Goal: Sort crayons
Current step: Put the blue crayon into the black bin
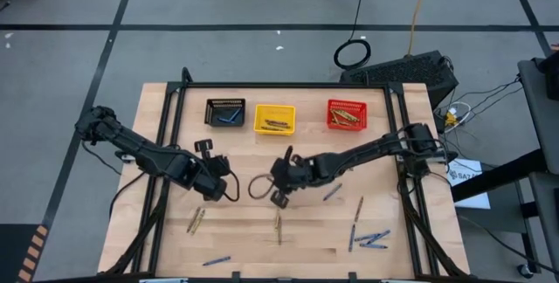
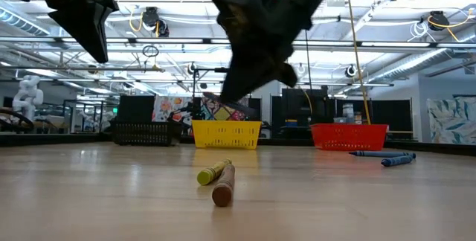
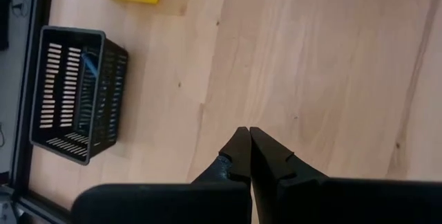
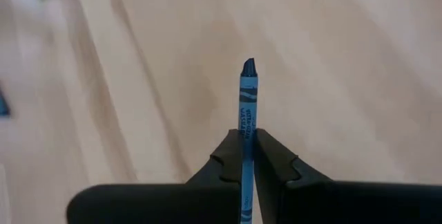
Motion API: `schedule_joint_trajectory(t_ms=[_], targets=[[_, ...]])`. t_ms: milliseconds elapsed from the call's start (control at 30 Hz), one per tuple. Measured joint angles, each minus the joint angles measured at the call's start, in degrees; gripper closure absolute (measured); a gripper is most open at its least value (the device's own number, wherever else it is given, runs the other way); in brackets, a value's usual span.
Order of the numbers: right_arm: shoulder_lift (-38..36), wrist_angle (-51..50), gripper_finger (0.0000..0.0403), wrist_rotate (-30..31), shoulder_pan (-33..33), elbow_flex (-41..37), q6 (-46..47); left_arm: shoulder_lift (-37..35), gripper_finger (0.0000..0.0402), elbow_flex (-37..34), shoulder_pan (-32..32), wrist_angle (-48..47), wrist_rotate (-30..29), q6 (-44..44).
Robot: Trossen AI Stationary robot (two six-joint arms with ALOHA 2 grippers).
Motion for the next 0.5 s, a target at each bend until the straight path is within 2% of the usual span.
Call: schedule_joint_trajectory(t_ms=[200, 367, 500], targets=[[0.0, 3.97, 0.0402, -0.21, -4.38, 0.04, -3.73, 0.0, 0.0402, 0.0, 1.6, -0.09, -0.61, 0.57], [0.0, 7.15, 0.0402, -0.35, -8.15, 0.07, -6.88, 0.0, 0.0402, 0.0, 4.12, -0.15, -7.83, 0.74], [0.0, 10.9, 0.0402, -0.58, -11.36, 0.07, -9.53, 0.0, 0.0402, 0.0, 7.35, 0.04, -8.69, 3.6]])
